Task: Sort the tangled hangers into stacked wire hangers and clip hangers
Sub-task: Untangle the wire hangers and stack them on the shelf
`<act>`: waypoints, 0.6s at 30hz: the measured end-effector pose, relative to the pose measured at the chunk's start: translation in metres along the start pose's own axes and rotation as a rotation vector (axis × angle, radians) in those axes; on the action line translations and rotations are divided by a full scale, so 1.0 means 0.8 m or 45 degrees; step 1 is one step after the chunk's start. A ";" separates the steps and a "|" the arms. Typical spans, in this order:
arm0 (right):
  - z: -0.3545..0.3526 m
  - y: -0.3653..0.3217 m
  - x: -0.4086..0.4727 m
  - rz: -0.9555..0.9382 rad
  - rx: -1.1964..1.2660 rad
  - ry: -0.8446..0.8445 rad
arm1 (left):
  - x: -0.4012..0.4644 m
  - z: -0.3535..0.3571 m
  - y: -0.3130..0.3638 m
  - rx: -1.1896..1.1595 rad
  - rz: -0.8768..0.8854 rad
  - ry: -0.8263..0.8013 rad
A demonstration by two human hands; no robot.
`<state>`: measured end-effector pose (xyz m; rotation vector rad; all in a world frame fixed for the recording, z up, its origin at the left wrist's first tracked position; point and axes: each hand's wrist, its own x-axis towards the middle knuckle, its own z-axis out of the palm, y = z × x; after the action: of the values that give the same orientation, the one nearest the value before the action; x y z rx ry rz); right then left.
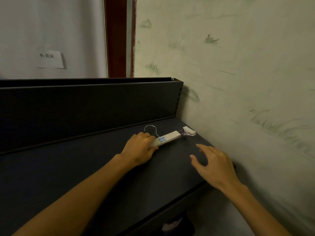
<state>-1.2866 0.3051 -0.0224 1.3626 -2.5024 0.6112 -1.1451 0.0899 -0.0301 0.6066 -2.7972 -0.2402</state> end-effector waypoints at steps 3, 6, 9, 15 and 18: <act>-0.002 0.023 0.015 -0.004 0.028 -0.003 | 0.029 0.007 0.010 0.069 0.005 -0.004; -0.004 0.035 0.028 -0.020 0.033 0.002 | 0.053 0.012 0.011 0.103 -0.029 -0.012; -0.004 0.039 0.039 -0.048 0.043 0.017 | 0.069 0.014 0.003 0.149 -0.086 -0.018; 0.012 -0.003 0.060 -0.199 0.081 -0.032 | 0.048 0.013 0.003 0.129 -0.151 0.062; 0.017 -0.049 0.064 -0.319 0.046 -0.007 | -0.007 -0.007 -0.012 0.111 -0.234 0.141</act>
<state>-1.2816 0.2421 -0.0049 1.6579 -2.2834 0.6008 -1.1346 0.0829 -0.0286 0.8721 -2.6585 -0.1167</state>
